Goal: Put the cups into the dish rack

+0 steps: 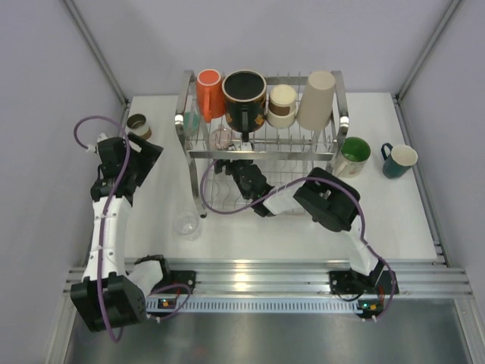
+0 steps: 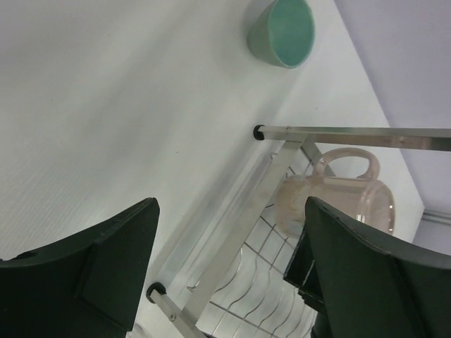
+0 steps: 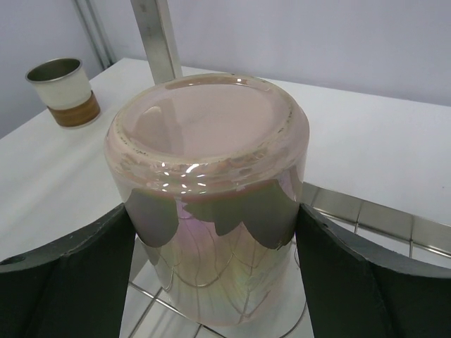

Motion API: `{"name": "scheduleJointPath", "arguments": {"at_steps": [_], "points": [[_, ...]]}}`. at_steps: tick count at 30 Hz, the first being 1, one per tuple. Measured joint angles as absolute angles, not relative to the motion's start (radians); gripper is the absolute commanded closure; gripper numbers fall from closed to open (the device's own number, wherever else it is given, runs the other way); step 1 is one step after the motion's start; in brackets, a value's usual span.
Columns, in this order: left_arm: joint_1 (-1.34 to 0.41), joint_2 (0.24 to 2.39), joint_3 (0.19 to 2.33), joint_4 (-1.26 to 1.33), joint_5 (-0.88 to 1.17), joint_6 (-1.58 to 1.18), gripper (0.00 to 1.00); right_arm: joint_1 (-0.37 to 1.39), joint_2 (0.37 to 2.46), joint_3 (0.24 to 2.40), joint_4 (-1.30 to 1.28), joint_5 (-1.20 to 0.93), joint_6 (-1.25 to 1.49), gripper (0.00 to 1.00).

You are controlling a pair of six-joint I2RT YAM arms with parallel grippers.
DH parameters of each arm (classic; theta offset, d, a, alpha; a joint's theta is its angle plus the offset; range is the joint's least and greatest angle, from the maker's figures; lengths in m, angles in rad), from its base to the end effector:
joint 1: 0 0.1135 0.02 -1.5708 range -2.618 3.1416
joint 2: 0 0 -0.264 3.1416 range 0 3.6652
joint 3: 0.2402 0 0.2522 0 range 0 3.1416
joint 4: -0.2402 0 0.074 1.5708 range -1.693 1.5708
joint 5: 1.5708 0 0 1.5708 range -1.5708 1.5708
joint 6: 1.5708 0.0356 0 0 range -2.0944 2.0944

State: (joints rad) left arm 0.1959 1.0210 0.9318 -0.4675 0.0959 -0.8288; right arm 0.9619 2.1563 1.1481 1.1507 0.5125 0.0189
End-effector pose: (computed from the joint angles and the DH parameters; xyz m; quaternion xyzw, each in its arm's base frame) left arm 0.2207 0.0403 0.3187 -0.4078 0.7725 -0.1908 0.4479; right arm 0.2724 0.3602 0.1732 -0.1172 0.6514 0.1978 0.7230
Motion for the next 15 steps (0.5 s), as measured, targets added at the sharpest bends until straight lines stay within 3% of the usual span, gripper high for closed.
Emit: {"name": "scheduleJointPath", "arguments": {"at_steps": [5, 15], "points": [[0.196, 0.999, 0.865, -0.487, 0.053, -0.811, 0.11, 0.949, 2.156, 1.148, 1.145, 0.511, 0.02, 0.1], [0.196, 0.869, 0.815, -0.554, -0.018, -0.812, 0.12, 0.943, 2.155, 1.16, 1.148, 0.5, 0.023, 0.01]]}}
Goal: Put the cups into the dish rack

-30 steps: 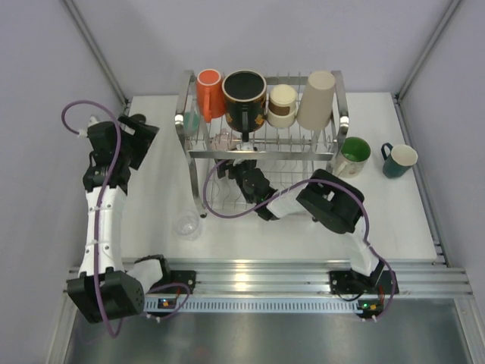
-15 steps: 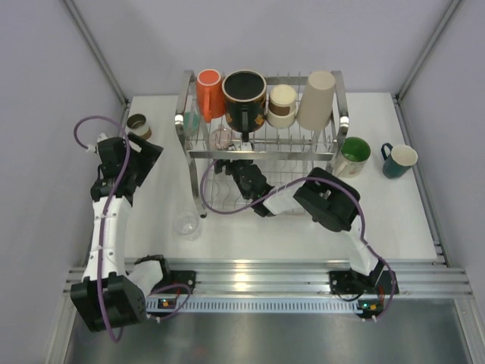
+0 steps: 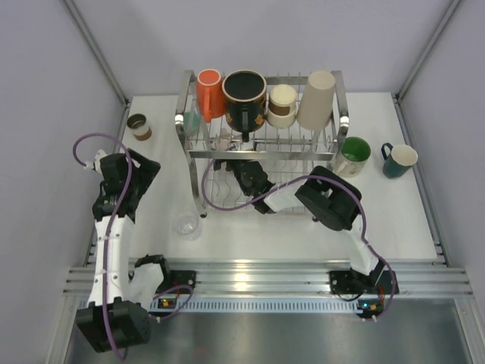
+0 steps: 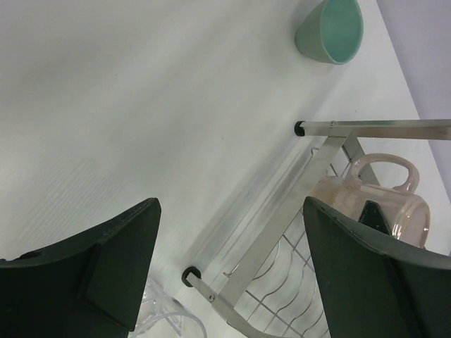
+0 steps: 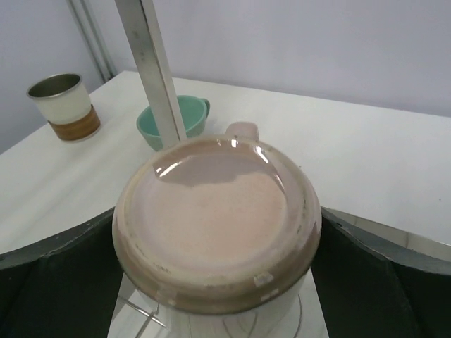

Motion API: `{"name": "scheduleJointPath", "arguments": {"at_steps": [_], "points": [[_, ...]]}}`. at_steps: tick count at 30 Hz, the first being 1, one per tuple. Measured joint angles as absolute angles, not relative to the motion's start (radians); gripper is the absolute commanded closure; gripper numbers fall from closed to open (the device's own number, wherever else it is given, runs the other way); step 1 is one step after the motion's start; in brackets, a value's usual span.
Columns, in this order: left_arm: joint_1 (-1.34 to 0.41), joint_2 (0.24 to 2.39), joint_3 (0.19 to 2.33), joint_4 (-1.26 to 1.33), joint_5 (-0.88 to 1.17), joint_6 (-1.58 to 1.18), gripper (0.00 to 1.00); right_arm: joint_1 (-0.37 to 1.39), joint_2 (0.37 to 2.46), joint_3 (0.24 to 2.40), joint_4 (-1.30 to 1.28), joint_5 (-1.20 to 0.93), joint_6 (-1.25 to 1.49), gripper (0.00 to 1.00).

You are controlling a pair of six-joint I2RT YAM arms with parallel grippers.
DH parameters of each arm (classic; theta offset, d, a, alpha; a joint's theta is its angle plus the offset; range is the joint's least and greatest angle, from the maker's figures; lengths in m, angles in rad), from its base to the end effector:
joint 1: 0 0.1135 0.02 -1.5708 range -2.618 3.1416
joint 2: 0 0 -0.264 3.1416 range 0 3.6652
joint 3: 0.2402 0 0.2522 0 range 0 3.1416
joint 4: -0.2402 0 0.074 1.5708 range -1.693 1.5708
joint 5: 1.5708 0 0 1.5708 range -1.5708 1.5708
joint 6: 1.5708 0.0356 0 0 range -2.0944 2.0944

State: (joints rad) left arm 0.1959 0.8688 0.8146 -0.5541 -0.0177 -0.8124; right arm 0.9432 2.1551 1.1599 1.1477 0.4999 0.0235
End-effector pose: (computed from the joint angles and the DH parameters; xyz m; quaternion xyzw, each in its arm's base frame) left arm 0.1836 0.0371 0.2991 -0.4318 0.7741 -0.1330 0.4434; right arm 0.2800 0.3569 0.1769 -0.1118 0.6487 0.1991 0.7260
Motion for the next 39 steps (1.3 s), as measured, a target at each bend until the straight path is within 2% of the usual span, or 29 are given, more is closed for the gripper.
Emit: {"name": "scheduleJointPath", "arguments": {"at_steps": [7, 15, 32, 39], "points": [[0.196, 0.849, 0.776, -0.63, -0.046, -0.821, 0.14, 0.942, 2.128, 1.167, 1.147, 0.484, 0.035, 0.01], [0.196, 0.822, 0.764, -0.683, -0.041, -0.807, 0.27, 0.939, 2.037, 1.092, 1.108, 0.488, 0.052, 0.01], [0.196, 0.739, 0.703, -0.727, 0.031, -0.769, 0.3, 0.933, 1.885, 0.934, 1.05, 0.416, 0.094, 0.01], [0.196, 0.743, 0.703, -0.728, 0.038, -0.756, 0.3, 0.933, 1.86, 0.921, 1.016, 0.393, 0.12, 0.05]]}}
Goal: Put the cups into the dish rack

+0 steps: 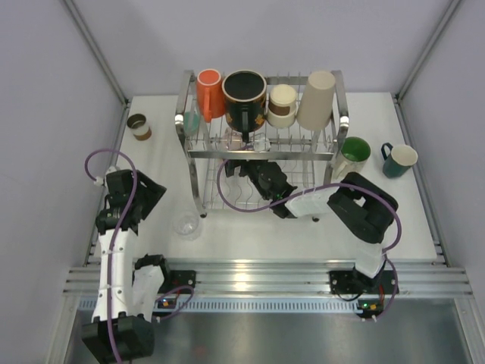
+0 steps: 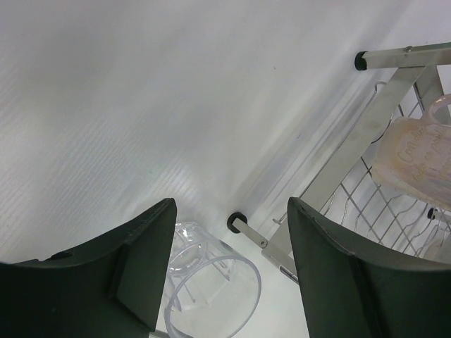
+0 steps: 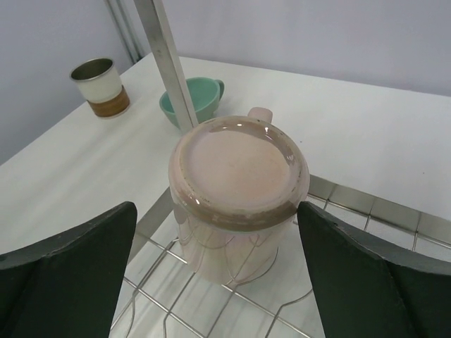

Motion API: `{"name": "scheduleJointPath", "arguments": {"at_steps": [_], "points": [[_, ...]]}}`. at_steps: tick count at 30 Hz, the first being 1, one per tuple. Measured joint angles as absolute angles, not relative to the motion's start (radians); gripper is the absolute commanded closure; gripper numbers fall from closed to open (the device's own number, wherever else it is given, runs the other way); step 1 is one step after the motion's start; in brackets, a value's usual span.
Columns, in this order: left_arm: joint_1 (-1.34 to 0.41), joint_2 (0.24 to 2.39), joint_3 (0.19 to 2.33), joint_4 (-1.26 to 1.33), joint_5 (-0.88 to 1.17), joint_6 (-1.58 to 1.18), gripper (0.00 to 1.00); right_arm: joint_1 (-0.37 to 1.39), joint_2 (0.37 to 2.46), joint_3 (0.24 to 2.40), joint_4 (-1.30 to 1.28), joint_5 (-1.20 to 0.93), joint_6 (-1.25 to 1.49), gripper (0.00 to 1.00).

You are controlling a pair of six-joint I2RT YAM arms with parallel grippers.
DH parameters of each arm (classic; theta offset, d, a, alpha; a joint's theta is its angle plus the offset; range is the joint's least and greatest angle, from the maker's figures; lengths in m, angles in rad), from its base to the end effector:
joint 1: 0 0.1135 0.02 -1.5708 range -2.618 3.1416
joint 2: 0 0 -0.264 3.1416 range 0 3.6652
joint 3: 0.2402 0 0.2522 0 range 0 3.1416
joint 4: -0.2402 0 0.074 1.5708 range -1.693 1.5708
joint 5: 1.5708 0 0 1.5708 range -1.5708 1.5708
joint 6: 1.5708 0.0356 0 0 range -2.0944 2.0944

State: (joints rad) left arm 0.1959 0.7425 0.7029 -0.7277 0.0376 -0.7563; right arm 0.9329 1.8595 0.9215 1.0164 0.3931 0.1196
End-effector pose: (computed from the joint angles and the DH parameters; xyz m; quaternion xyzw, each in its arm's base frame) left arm 0.1489 0.0282 0.2662 -0.4152 0.8212 -0.1247 0.3709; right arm 0.2462 0.3092 0.2129 -0.1316 0.6682 0.2471 0.6893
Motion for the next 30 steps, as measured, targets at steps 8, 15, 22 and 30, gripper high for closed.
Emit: {"name": "scheduleJointPath", "arguments": {"at_steps": [8, 15, 22, 30], "points": [[0.196, 0.742, 0.703, -0.728, 0.042, -0.756, 0.3, 0.934, 1.847, 0.891, 1.002, 0.39, 0.155, 0.31], [0.196, 0.741, 0.703, -0.728, 0.05, -0.756, 0.31, 0.938, 1.847, 0.891, 1.002, 0.384, 0.167, 0.37], [0.196, 0.742, 0.703, -0.728, 0.056, -0.756, 0.31, 0.94, 1.865, 0.948, 0.966, 0.364, 0.151, 0.42], [0.196, 0.742, 0.702, -0.729, 0.064, -0.755, 0.32, 0.94, 1.898, 1.005, 0.953, 0.354, 0.142, 0.44]]}}
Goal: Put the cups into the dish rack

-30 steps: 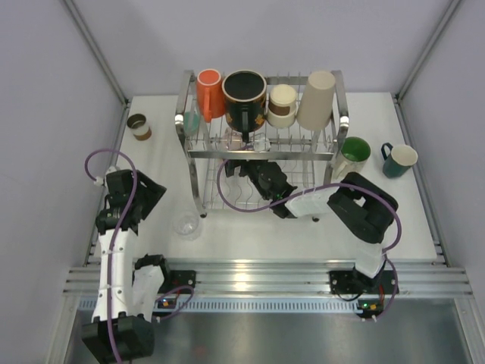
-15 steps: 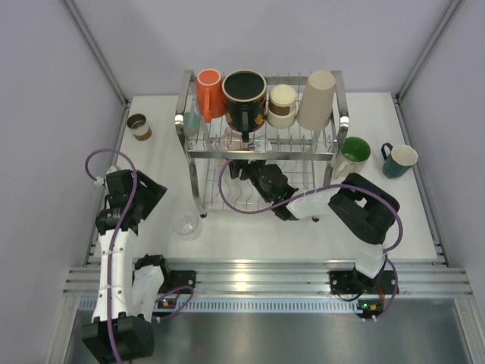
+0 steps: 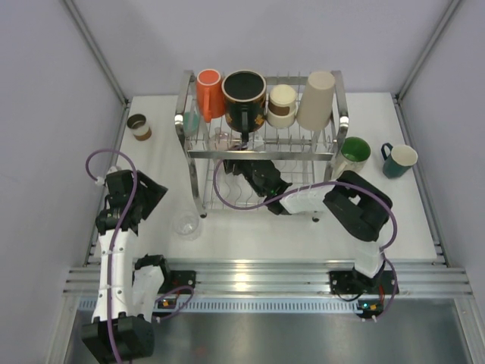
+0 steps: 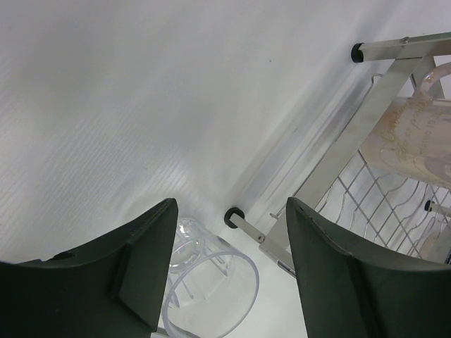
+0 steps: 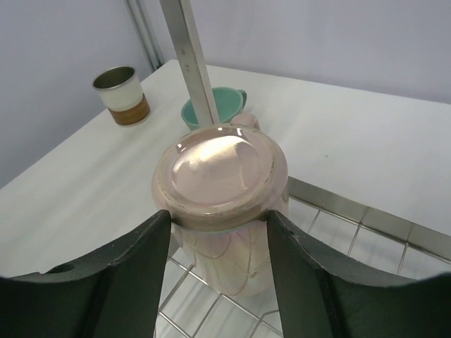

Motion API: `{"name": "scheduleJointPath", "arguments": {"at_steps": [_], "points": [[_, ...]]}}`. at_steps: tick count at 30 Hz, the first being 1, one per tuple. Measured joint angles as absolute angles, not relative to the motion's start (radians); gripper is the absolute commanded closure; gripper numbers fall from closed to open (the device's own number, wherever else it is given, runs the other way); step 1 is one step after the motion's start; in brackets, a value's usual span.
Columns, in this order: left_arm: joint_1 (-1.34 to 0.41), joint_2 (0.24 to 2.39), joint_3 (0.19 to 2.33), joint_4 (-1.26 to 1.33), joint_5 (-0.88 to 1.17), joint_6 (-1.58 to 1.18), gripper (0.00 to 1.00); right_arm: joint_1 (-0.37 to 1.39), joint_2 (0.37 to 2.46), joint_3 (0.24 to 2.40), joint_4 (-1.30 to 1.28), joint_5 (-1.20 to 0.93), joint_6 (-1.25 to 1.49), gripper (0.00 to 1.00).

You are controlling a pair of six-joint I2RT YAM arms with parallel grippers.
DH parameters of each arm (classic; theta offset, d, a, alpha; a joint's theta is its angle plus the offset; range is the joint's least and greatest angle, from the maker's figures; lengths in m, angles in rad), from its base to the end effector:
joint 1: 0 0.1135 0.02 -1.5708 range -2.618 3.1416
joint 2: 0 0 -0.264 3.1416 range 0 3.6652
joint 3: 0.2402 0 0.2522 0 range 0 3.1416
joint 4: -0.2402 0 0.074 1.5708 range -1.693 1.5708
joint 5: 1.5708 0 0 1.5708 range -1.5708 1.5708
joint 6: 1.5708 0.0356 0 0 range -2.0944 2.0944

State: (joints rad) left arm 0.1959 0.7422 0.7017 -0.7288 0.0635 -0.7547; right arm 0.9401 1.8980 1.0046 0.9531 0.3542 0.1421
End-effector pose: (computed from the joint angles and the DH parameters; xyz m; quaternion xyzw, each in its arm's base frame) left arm 0.1489 0.0272 0.2658 -0.4101 0.8240 -0.1356 0.3667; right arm 0.2531 0.3257 0.2166 -0.1441 0.6718 0.2655 0.6764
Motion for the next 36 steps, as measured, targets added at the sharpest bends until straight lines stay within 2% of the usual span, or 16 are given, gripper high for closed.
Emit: {"name": "scheduleJointPath", "arguments": {"at_steps": [12, 24, 28, 33, 36], "points": [[0.196, 0.742, 0.698, -0.73, 0.082, -0.751, 0.32, 0.939, 1.925, 1.049, 0.947, 0.355, 0.124, 0.48], [0.196, 0.758, 0.695, -0.746, 0.091, -0.751, 0.37, 0.939, 1.875, 0.992, 0.914, 0.336, 0.122, 0.44], [0.196, 0.757, 0.692, -0.77, 0.094, -0.752, 0.44, 0.939, 1.829, 0.958, 0.883, 0.321, 0.126, 0.48], [0.196, 0.755, 0.687, -0.778, 0.116, -0.756, 0.6, 0.939, 1.779, 0.906, 0.855, 0.283, 0.17, 0.5], [0.196, 0.756, 0.664, -0.779, 0.142, -0.757, 0.6, 0.939, 1.747, 0.868, 0.826, 0.259, 0.199, 0.51]]}}
